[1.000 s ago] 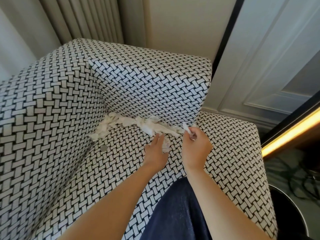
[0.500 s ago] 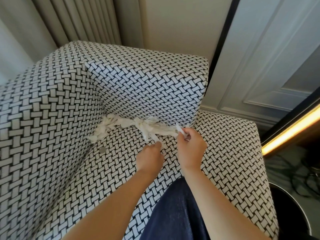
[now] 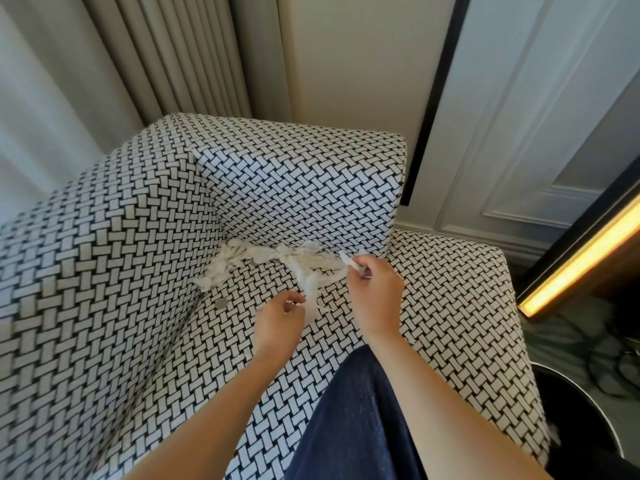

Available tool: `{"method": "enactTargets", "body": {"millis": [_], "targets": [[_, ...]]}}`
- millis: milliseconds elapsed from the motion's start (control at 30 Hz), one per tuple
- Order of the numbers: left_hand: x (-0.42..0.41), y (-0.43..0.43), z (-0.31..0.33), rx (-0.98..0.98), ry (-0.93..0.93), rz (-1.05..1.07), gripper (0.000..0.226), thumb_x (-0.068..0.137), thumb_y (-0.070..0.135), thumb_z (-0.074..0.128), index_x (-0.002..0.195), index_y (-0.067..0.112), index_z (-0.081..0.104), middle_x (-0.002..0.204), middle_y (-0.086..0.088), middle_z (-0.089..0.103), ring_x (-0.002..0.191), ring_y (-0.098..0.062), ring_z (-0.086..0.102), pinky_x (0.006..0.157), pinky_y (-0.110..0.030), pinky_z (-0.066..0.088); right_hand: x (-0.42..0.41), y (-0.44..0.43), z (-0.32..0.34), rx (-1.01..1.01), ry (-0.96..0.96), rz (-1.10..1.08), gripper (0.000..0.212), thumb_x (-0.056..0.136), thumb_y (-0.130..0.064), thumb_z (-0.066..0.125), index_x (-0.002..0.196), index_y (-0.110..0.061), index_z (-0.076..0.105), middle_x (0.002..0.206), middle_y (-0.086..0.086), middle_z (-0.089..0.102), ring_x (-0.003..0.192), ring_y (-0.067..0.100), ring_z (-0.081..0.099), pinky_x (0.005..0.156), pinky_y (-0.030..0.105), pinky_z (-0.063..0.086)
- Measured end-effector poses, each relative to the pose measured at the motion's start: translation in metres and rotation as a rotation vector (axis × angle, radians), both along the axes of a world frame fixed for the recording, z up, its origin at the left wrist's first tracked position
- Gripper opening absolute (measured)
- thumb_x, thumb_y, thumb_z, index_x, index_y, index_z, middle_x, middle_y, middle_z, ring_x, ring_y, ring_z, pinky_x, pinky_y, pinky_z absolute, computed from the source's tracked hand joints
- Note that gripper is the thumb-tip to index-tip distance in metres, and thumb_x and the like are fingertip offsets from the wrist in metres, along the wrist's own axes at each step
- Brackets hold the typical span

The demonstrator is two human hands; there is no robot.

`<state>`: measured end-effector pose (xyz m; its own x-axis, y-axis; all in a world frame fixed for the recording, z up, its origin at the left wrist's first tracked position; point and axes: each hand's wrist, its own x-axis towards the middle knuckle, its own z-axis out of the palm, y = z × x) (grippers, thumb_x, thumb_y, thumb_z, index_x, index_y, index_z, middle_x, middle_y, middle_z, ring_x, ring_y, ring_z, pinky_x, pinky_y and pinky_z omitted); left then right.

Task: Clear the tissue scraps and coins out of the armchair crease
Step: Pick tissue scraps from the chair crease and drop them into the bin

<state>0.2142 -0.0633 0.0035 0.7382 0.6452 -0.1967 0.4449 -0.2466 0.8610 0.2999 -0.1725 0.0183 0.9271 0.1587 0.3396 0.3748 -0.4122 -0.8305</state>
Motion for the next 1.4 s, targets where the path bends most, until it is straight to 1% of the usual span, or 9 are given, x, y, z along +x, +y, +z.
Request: {"method": "enactTargets", "body": {"millis": [133,300,467,633,767,900,1067,1233,1400], "targets": [[-0.007,0.005,0.019,-0.185,-0.074,0.054,0.026,0.091,0.004,0.044,0.101,0.018,0.064,0.077,-0.003,0.057,0.05,-0.01,0.036,0.043,-0.018,0.031,-0.001,-0.008,0.004,0.101,0.071,-0.038,0.009,0.086,-0.005,0.062,0.089,-0.009,0.069,0.081,0.004,0.066,0.069,0.017,0.06,0.059,0.019,0.048],[-0.002,0.007,0.049,-0.454,-0.192,0.041,0.02,0.092,0.003,0.051,0.101,0.014,0.064,0.109,-0.006,0.06,0.095,-0.023,0.057,0.078,-0.031,0.052,-0.005,-0.041,0.009,0.173,0.132,-0.062,0.014,0.087,-0.005,0.062,0.095,-0.013,0.071,0.08,-0.003,0.067,0.07,0.004,0.056,0.061,0.006,0.043],[0.017,-0.013,0.069,-0.538,-0.262,-0.062,0.019,0.093,0.003,0.051,0.106,0.01,0.063,0.12,-0.012,0.059,0.095,-0.022,0.056,0.07,-0.027,0.049,-0.01,-0.099,-0.009,0.118,0.197,-0.097,0.013,0.087,-0.01,0.063,0.096,-0.012,0.072,0.072,0.0,0.066,0.056,0.009,0.05,0.049,0.011,0.037],[0.046,-0.062,0.081,-0.592,-0.24,-0.158,0.017,0.093,0.003,0.052,0.1,0.011,0.064,0.119,-0.013,0.057,0.096,-0.022,0.054,0.069,-0.027,0.05,-0.023,-0.172,-0.015,0.106,0.293,-0.179,0.013,0.09,-0.015,0.062,0.101,-0.018,0.069,0.08,-0.01,0.065,0.074,0.002,0.057,0.065,0.009,0.038],[0.071,-0.116,0.08,-0.628,-0.19,-0.26,0.016,0.093,0.002,0.051,0.097,0.01,0.064,0.112,-0.01,0.061,0.086,-0.017,0.054,0.07,-0.026,0.049,-0.025,-0.238,-0.022,-0.037,0.292,-0.228,0.013,0.089,-0.013,0.062,0.093,-0.024,0.067,0.085,-0.006,0.065,0.078,0.002,0.056,0.068,0.011,0.037],[0.091,-0.169,0.071,-0.64,-0.107,-0.375,0.017,0.094,0.003,0.05,0.098,0.012,0.064,0.109,-0.007,0.06,0.089,-0.017,0.054,0.072,-0.027,0.049,-0.021,-0.294,-0.028,-0.105,0.284,-0.339,0.01,0.087,-0.007,0.064,0.091,-0.013,0.071,0.085,-0.003,0.067,0.075,0.001,0.057,0.067,0.004,0.039],[0.108,-0.235,0.054,-0.698,0.018,-0.504,0.019,0.093,0.003,0.05,0.101,0.012,0.064,0.11,-0.008,0.06,0.095,-0.021,0.055,0.083,-0.032,0.05,-0.02,-0.331,-0.045,0.05,0.343,-0.55,0.013,0.087,-0.008,0.063,0.08,-0.018,0.064,0.071,-0.002,0.064,0.072,0.017,0.058,0.062,0.01,0.039],[0.125,-0.282,0.031,-0.663,0.125,-0.591,0.02,0.094,0.003,0.049,0.101,0.013,0.065,0.116,-0.013,0.057,0.089,-0.018,0.055,0.066,-0.024,0.047,-0.017,-0.34,-0.068,0.314,0.429,-0.811,0.011,0.087,-0.012,0.062,0.078,-0.015,0.065,0.073,0.003,0.063,0.074,0.023,0.058,0.066,0.023,0.039],[0.133,-0.316,0.007,-0.668,0.212,-0.618,0.021,0.094,0.003,0.049,0.107,0.008,0.063,0.107,-0.013,0.06,0.08,-0.015,0.054,0.06,-0.02,0.046,-0.012,-0.338,-0.071,0.387,0.452,-0.805,0.009,0.089,-0.018,0.061,0.083,-0.024,0.065,0.079,0.002,0.067,0.079,0.016,0.061,0.069,0.022,0.041]]}}
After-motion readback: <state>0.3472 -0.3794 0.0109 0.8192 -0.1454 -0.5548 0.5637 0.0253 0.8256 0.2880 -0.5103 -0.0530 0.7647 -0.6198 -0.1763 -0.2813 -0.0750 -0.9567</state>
